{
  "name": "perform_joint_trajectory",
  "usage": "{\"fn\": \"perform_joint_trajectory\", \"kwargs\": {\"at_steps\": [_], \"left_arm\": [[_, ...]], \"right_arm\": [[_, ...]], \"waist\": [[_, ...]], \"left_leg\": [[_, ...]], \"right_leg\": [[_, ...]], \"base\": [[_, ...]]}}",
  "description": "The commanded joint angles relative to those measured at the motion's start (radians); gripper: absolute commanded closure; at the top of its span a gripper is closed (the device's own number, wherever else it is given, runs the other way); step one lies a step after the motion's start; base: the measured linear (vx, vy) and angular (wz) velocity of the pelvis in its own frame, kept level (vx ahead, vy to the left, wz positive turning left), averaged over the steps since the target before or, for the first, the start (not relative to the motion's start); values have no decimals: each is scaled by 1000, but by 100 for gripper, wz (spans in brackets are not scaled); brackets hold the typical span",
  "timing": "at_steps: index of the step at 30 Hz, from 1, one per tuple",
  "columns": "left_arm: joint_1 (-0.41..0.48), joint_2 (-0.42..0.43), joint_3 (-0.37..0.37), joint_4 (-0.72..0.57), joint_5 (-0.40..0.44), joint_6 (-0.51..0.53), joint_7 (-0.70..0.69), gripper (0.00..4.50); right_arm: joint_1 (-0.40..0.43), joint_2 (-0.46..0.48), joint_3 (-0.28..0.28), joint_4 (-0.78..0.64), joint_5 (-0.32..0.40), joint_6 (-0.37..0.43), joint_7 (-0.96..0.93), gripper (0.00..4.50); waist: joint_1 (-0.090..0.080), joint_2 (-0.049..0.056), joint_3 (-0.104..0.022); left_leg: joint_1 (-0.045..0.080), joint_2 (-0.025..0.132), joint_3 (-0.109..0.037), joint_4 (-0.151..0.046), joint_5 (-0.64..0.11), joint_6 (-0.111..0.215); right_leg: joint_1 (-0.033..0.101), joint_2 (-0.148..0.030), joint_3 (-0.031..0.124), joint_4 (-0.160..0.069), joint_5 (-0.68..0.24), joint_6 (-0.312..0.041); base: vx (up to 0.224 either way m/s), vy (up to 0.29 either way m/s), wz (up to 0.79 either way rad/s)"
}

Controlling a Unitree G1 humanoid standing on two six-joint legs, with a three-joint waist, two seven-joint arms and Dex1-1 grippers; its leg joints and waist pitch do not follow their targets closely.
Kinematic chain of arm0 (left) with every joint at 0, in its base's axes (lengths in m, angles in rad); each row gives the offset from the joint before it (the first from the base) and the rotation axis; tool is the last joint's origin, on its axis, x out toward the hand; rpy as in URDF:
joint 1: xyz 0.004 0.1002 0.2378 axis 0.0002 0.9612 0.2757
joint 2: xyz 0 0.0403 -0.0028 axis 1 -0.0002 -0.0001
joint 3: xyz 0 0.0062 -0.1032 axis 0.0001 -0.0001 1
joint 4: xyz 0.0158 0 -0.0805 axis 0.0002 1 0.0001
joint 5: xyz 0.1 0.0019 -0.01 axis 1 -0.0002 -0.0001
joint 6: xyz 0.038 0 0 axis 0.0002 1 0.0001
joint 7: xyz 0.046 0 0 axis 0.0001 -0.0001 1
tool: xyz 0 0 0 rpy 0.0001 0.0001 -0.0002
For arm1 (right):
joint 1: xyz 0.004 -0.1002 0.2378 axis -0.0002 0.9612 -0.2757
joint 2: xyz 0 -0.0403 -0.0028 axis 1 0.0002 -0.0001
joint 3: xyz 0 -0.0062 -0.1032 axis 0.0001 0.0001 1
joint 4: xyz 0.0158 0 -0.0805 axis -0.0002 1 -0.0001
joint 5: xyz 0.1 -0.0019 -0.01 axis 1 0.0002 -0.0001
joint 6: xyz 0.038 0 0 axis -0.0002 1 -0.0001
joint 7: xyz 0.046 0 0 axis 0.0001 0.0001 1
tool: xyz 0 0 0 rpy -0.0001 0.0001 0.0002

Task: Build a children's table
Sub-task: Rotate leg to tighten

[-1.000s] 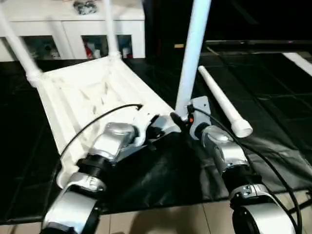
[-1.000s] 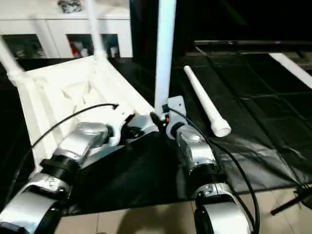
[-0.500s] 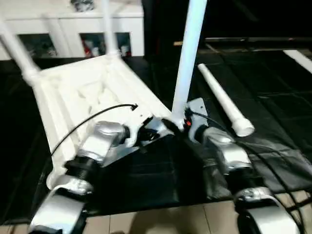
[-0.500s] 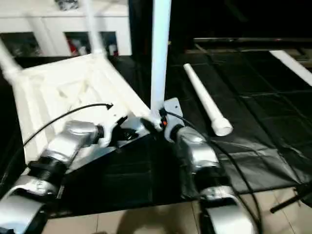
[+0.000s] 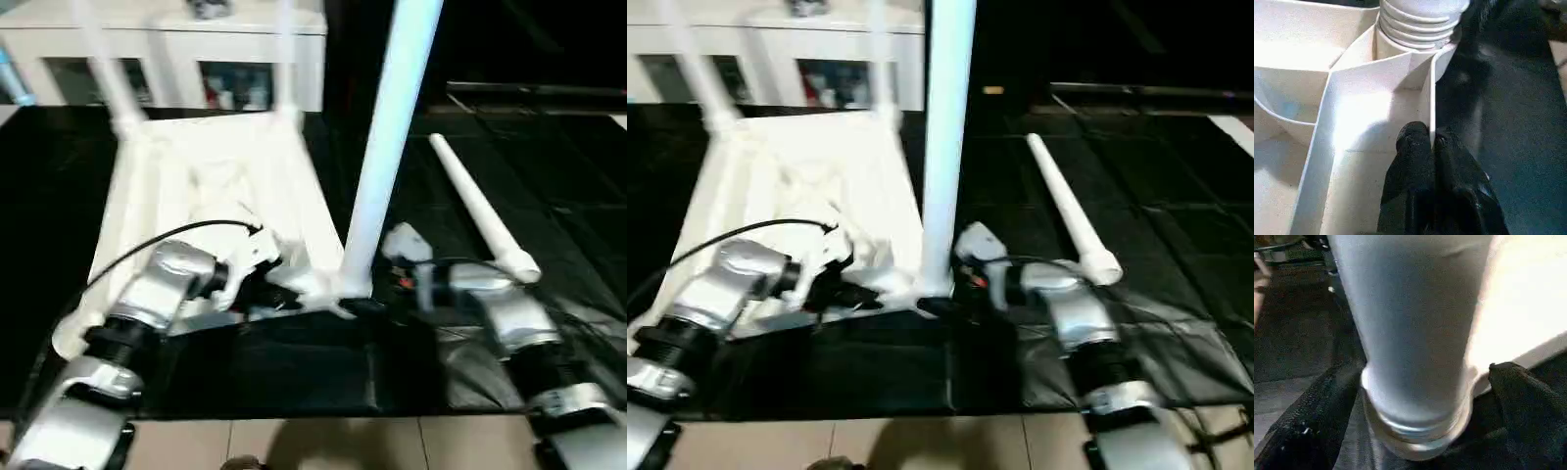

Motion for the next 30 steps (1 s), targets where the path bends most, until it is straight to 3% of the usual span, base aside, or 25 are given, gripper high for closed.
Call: {"fn": "perform_joint_trajectory", "kwargs": {"at_steps": [1, 3, 5, 22, 30], "left_arm": [[-16, -7, -50, -25, -3, -47, -91, 450], [-18, -6, -53, -22, -4, -51, -99, 450], [-21, -5, -61, -22, -3, -55, -118, 450], [-31, -3, -71, 13, 1, -90, -122, 450], [-21, -9, -57, 11, -16, -67, -103, 450]], "right_arm": [[-22, -24, 29, -26, 18, -29, 84, 4], [-24, -28, 35, -29, 26, -17, 112, 4], [-33, -31, 46, -19, 34, 1, 160, 31], [-53, -38, 71, 36, 19, -36, 235, 180], [-9, -26, 78, -12, 39, -7, 241, 198]], "waist": [[-7, 1, -69], [-7, -1, -70], [-6, -2, -70], [-9, -2, -72], [-6, 2, -73]], "left_leg": [[19, 79, -31, -63, -125, 64], [18, 78, -30, -62, -119, 68], [16, 78, -31, -62, -117, 72], [14, 77, -33, -59, -117, 67], [15, 77, -33, -58, -108, 71]], "right_leg": [[53, -103, 70, -66, -159, -203], [54, -101, 69, -65, -143, -207], [55, -101, 69, -64, -140, -211], [56, -102, 67, -64, -164, -208], [56, -100, 67, -62, -136, -212]], "base": [[0, 0, 0], [0, 0, 0], [0, 0, 0], [0, 0, 0], [0, 0, 0]]}}
